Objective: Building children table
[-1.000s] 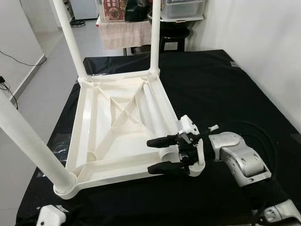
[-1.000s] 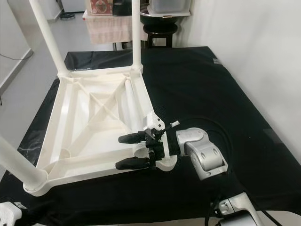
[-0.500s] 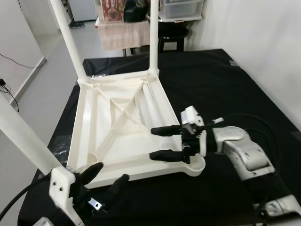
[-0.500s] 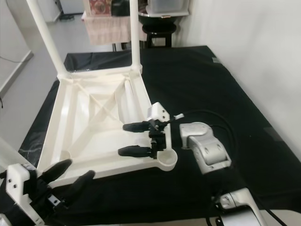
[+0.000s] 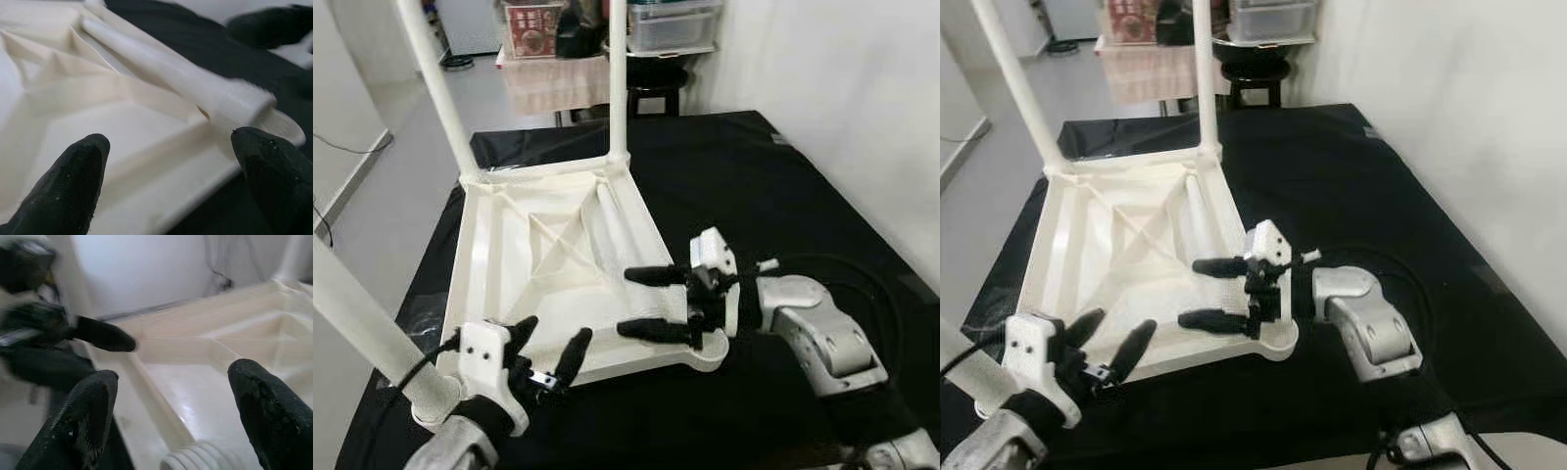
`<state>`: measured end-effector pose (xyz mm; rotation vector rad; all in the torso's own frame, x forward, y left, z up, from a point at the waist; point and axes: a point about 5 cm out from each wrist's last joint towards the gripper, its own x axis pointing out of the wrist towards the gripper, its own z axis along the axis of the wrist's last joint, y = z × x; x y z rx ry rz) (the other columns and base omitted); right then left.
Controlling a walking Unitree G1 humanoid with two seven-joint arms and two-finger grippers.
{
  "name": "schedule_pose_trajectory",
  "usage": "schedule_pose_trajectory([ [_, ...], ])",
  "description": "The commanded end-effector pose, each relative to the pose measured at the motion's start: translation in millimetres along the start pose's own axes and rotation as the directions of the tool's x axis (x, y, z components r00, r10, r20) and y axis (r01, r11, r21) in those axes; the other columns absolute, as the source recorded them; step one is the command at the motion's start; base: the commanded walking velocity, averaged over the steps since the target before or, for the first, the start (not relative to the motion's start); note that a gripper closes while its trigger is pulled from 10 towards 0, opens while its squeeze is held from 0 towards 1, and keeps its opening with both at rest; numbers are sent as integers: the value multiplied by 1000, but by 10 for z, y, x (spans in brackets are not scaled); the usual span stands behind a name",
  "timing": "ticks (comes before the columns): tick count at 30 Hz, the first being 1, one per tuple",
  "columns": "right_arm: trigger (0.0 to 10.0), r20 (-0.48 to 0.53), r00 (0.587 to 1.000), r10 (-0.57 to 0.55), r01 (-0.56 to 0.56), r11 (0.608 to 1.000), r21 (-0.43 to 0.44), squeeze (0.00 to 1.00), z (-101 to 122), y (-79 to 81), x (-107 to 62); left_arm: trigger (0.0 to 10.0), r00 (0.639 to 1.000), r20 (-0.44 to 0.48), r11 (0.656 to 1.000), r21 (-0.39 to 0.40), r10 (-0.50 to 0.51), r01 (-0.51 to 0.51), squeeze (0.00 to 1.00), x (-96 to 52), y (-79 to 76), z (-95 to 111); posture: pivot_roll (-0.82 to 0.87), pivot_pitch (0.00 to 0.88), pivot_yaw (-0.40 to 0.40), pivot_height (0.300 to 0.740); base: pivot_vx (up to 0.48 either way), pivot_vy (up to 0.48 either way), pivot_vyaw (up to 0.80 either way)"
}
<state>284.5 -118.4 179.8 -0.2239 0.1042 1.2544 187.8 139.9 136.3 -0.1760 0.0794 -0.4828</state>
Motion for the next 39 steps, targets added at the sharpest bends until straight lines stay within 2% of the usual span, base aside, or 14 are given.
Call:
schedule_pose_trajectory([
  [1,10000,-40,999,-18,18,1000,-4,0,-57,57,50,10000,999,-41,1000,-11,-20,20,0,-17,-3,-61,-39,64,25,740,0,0,0],
  [5,10000,-76,995,-68,66,998,-22,0,-112,91,47,10000,996,-57,998,-13,-63,62,0,-8,-38,-76,-52,67,34,740,0,0,0],
  [7,10000,-121,985,-121,117,992,-45,0,-162,113,51,10000,984,-78,986,-45,-163,160,0,-2,-149,-102,-58,66,36,740,0,0,0],
  [9,10000,-121,985,-121,117,992,-45,0,-162,113,51,10000,984,-78,986,-45,-163,160,0,-2,-149,-102,-58,66,36,740,0,0,0],
  [12,10000,-142,981,-133,126,990,-57,0,-171,148,34,10000,966,-100,970,-75,-239,232,0,-8,-244,-145,-59,66,38,740,0,0,0],
  [14,10000,-142,981,-133,126,990,-57,0,-171,148,34,10000,966,-100,970,-75,-239,232,0,-8,-244,-145,-59,66,38,740,0,0,0],
  [17,10000,-151,979,-138,130,990,-63,0,-169,154,-1,10000,940,-132,948,-98,-314,303,0,-18,-301,-198,-57,62,41,740,0,0,0],
  [22,10000,-142,984,-111,101,992,-73,0,-129,134,-97,10000,935,-142,945,-97,-324,313,0,-18,-292,-216,-58,62,45,740,0,0,0],
  [24,10000,-161,984,-81,66,993,-100,0,-86,94,-234,10000,935,-146,945,-97,-323,312,0,-15,-273,-230,-61,59,46,740,0,0,0],
  [26,10000,-161,984,-81,66,993,-100,0,-86,94,-234,10000,935,-146,945,-97,-323,312,0,-15,-273,-230,-61,59,46,740,0,0,0],
  [29,10000,-260,963,-69,30,988,-153,0,-135,76,-342,10000,935,-145,945,-104,-324,311,0,-15,-257,-240,-63,57,47,740,0,0,0],
  [30,10000,-260,963,-69,30,988,-153,0,-135,76,-342,10000,935,-145,945,-104,-324,311,0,-15,-257,-240,-63,57,47,740,0,0,0],
  [32,10000,-335,934,-122,59,979,-193,0,-235,63,-290,10000,934,-146,944,-105,-327,314,0,-21,-257,-245,-60,54,49,740,0,0,0],
  [39,10000,-345,909,-233,168,964,-208,0,-269,-27,-181,10000,931,-148,941,-109,-334,320,0,-23,-259,-252,-56,51,52,740,0,0,0],
])
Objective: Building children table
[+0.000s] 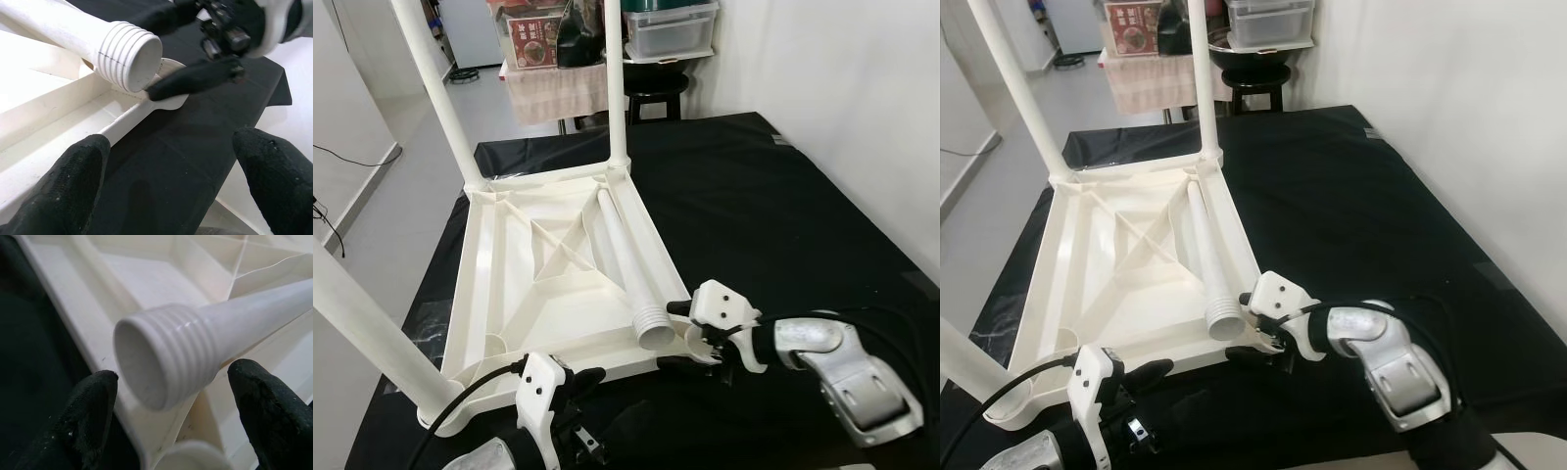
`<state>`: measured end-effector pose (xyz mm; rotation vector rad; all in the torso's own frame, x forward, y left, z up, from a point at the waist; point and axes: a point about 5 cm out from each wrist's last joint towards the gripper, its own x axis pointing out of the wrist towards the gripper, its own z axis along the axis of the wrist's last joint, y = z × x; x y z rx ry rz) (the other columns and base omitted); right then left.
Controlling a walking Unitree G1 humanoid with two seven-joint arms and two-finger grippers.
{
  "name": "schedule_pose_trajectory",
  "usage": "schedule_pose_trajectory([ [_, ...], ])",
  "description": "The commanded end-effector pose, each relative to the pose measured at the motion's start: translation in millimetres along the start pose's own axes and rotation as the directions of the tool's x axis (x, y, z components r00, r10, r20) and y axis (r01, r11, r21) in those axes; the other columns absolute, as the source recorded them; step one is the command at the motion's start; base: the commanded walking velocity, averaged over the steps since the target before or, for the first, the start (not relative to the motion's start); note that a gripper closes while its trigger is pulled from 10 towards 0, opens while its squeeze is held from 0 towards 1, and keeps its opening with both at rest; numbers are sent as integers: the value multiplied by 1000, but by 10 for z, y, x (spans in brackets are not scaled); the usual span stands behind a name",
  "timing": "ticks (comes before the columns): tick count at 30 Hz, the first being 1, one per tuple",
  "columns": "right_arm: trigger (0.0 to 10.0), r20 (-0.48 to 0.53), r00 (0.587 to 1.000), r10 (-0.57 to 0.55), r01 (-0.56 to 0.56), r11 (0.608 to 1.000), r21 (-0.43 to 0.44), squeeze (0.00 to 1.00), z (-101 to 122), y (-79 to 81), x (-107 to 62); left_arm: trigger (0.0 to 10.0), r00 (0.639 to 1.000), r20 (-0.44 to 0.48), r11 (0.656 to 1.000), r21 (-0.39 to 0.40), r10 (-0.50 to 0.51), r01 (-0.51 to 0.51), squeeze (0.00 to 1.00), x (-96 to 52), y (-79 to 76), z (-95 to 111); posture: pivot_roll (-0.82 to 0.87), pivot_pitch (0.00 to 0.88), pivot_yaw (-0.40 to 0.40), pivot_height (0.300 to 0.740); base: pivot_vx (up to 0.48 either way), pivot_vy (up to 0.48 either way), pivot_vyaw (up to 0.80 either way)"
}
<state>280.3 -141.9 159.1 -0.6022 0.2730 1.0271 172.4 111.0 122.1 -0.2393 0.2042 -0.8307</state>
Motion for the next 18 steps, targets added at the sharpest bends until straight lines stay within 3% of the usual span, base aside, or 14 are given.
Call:
schedule_pose_trajectory([
  [1,10000,-21,999,-43,44,999,14,0,-7,-51,27,10000,1000,-28,1000,-7,4,-4,0,-29,30,-54,-58,52,49,740,0,0,0],
  [9,10000,-3,996,-89,89,995,33,0,36,-140,23,10000,1000,-19,1000,-13,2,-2,0,-19,31,-50,-58,55,44,740,0,0,0],
  [18,10000,-47,967,-249,251,968,26,0,43,-288,79,10000,1000,-9,1000,-9,7,-7,0,-4,25,-33,-66,61,34,740,0,0,0],
])
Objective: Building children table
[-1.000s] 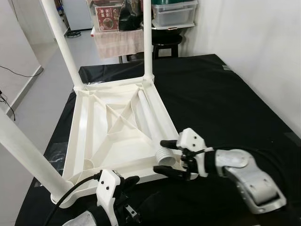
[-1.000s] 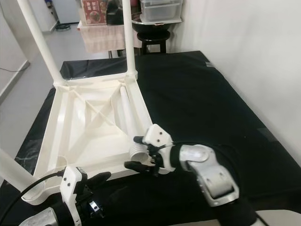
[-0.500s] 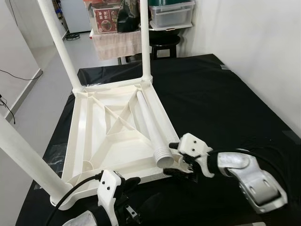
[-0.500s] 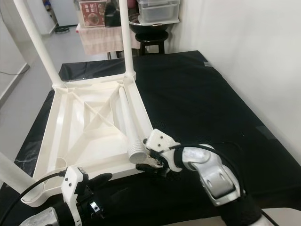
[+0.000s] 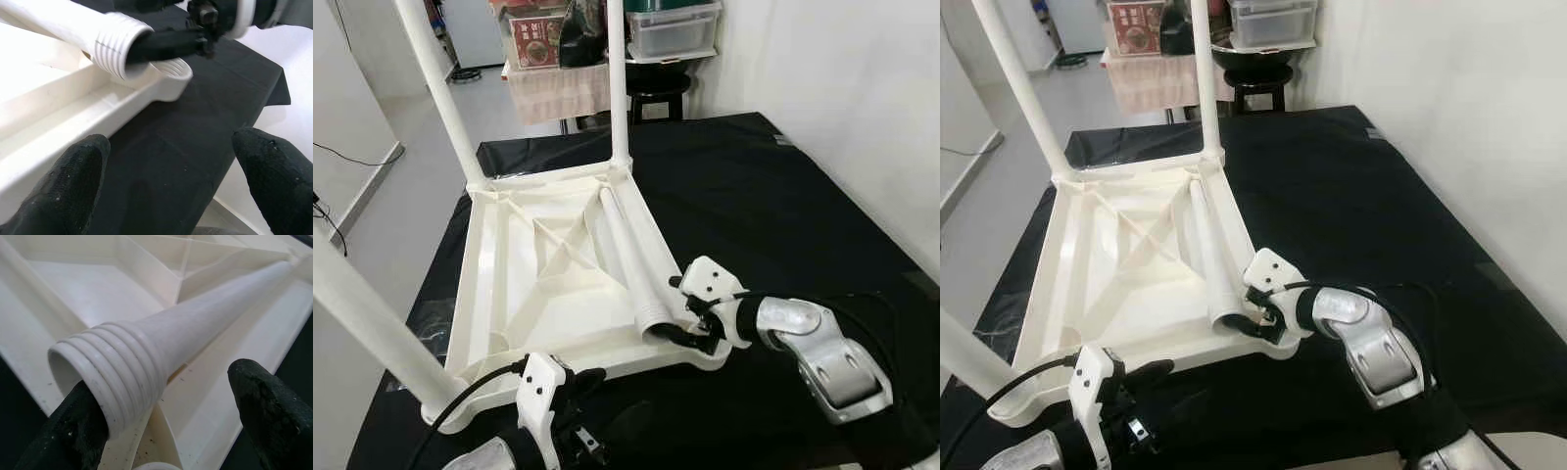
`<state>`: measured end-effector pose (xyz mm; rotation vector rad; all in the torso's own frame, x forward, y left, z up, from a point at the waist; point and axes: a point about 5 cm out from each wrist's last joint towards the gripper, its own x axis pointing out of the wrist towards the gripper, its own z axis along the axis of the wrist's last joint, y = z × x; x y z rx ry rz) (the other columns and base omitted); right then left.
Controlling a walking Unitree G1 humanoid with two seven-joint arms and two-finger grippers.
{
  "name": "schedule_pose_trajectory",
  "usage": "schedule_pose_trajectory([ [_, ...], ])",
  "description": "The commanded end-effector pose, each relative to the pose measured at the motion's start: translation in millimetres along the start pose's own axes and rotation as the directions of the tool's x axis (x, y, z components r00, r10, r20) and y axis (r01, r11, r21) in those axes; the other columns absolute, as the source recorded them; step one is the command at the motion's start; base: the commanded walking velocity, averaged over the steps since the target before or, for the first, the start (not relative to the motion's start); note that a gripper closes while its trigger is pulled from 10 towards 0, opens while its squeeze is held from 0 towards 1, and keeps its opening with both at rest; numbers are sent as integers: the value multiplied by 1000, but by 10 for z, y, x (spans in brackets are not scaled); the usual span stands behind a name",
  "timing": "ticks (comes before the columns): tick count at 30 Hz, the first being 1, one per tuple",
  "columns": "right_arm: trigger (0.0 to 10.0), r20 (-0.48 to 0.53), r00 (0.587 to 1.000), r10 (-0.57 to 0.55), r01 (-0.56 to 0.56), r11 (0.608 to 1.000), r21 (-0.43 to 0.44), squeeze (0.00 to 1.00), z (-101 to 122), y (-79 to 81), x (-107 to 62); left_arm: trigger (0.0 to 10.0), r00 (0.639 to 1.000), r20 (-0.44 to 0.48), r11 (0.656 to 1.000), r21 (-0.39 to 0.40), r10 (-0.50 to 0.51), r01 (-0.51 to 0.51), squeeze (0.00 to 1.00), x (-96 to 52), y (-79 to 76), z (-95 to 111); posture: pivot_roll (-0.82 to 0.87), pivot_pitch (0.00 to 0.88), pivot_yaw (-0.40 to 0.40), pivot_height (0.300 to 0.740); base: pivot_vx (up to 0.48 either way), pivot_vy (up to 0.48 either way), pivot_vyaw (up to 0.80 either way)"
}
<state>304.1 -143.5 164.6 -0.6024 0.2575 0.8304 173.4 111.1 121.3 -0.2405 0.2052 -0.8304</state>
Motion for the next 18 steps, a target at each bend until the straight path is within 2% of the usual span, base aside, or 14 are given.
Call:
schedule_pose_trajectory([
  [1,10000,-9,998,-65,65,998,-2,0,25,-57,9,10000,1000,-9,1000,-8,7,-7,0,-11,15,-27,-66,61,34,740,0,0,0],
  [2,10000,-9,998,-65,65,998,-2,0,25,-57,9,10000,1000,-9,1000,-8,7,-7,0,-11,15,-27,-66,61,34,740,0,0,0],
  [5,10000,-76,966,-247,253,964,85,0,-27,14,80,10000,1000,-6,1000,-8,6,-6,0,-13,20,-14,-70,63,39,740,0,0,0],
  [8,10000,-99,954,-284,295,948,117,0,-53,68,97,10000,1000,-5,1000,-8,5,-5,0,-14,21,-10,-70,63,39,740,0,0,0],
  [9,3373,-92,952,-294,303,945,120,0,-48,91,110,10000,1000,-5,1000,-8,5,-5,0,-14,20,-9,-67,63,40,740,0,0,0],
  [10,3373,-85,951,-298,307,944,120,0,-42,104,119,10000,1000,-5,1000,-8,5,-5,0,-14,20,-9,-67,63,40,740,0,0,0],
  [11,0,-75,946,-315,322,939,118,0,-26,88,122,10000,1000,-6,1000,-7,5,-5,0,-15,19,-9,-65,63,39,740,0,0,0],
  [18,0,-38,930,-365,367,923,120,0,37,-34,119,10000,1000,-6,1000,-7,5,-5,0,-18,21,0,-65,62,40,740,0,0,0],
])
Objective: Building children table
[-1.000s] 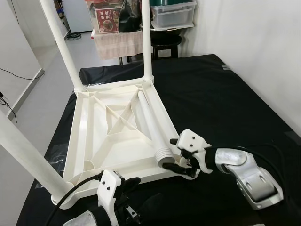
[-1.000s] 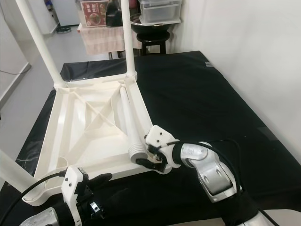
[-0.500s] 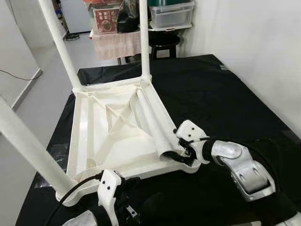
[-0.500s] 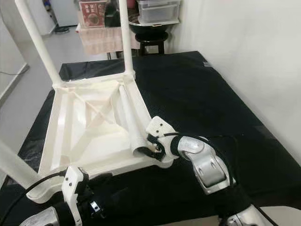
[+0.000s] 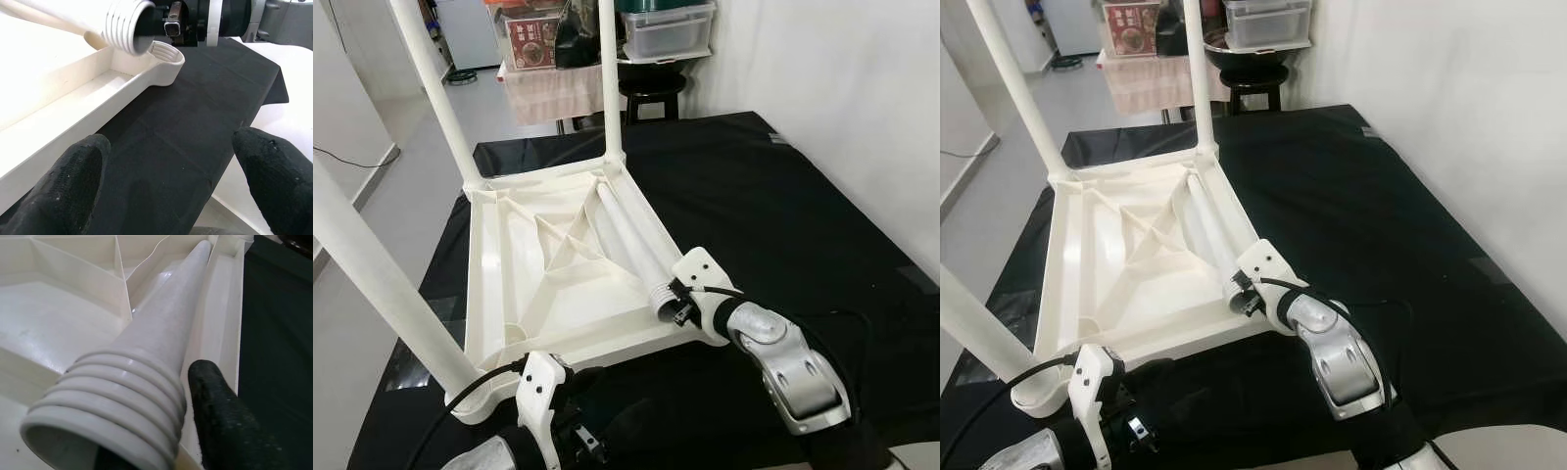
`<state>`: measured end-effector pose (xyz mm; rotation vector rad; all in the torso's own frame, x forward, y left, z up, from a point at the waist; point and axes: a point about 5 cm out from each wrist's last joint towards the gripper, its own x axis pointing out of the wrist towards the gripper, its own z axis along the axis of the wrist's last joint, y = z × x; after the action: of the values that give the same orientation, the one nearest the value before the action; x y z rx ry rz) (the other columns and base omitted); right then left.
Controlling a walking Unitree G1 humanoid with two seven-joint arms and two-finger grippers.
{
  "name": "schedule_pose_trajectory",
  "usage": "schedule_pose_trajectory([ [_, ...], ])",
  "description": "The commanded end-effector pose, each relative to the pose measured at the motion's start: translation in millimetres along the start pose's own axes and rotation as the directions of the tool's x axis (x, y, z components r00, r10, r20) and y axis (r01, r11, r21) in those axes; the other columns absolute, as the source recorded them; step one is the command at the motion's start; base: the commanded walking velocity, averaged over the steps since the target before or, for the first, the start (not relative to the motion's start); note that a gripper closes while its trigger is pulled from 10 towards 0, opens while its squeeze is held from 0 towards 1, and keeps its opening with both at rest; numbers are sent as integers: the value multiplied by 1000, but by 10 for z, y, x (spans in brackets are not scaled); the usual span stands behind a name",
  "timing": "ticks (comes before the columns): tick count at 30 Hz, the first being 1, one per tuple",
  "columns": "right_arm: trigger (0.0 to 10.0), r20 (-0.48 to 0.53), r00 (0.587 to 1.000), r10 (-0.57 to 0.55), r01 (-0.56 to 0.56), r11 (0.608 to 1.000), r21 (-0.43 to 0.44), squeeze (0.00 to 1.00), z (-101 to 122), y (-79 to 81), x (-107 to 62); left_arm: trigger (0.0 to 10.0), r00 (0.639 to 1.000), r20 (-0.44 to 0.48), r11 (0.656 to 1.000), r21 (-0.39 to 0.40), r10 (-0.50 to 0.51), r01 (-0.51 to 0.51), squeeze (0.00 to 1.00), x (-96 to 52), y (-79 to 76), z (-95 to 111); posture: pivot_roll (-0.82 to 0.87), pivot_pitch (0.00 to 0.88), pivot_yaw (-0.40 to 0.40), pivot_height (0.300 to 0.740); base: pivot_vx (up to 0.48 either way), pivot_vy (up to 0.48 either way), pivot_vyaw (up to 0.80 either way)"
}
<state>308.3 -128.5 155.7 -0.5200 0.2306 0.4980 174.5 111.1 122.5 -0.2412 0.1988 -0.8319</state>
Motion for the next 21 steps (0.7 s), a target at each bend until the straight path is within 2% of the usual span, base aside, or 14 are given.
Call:
schedule_pose_trajectory([
  [1,0,16,998,-59,59,998,4,0,35,-120,-3,10000,1000,-12,1000,-9,7,-7,0,-25,17,-14,-65,62,40,740,0,0,0],
  [9,0,52,995,-83,81,996,43,0,107,-145,7,10000,1000,-12,1000,-6,5,-5,0,-23,18,-2,-67,61,44,740,0,0,0],
  [11,0,93,990,-104,96,991,94,0,167,-238,2,10000,1000,-10,1000,-6,6,-6,0,-23,19,4,-67,61,44,740,0,0,0],
  [12,0,127,986,-111,92,985,147,0,213,-304,-6,10000,1000,-7,1000,-7,6,-6,0,-23,19,9,-69,60,42,740,0,0,0],
  [13,0,127,986,-111,92,985,147,0,213,-304,-6,10000,1000,-7,1000,-7,6,-6,0,-23,19,9,-69,60,42,740,0,0,0],
  [16,0,248,965,-88,22,965,260,0,349,-442,-53,10000,1000,0,1000,-11,8,-8,0,-24,19,20,-68,61,41,740,0,0,0],
  [18,0,248,965,-88,22,965,260,0,349,-442,-53,10000,1000,0,1000,-11,8,-8,0,-24,19,20,-68,61,41,740,0,0,0],
  [19,0,279,957,-76,-4,961,275,0,380,-465,-69,10000,1000,2,1000,-11,8,-8,0,-24,19,22,-68,61,41,740,0,0,0],
  [21,0,376,925,-56,-71,946,317,0,478,-608,-155,10000,1000,6,1000,-12,11,-11,0,-26,22,26,-68,60,40,740,0,0,0],
])
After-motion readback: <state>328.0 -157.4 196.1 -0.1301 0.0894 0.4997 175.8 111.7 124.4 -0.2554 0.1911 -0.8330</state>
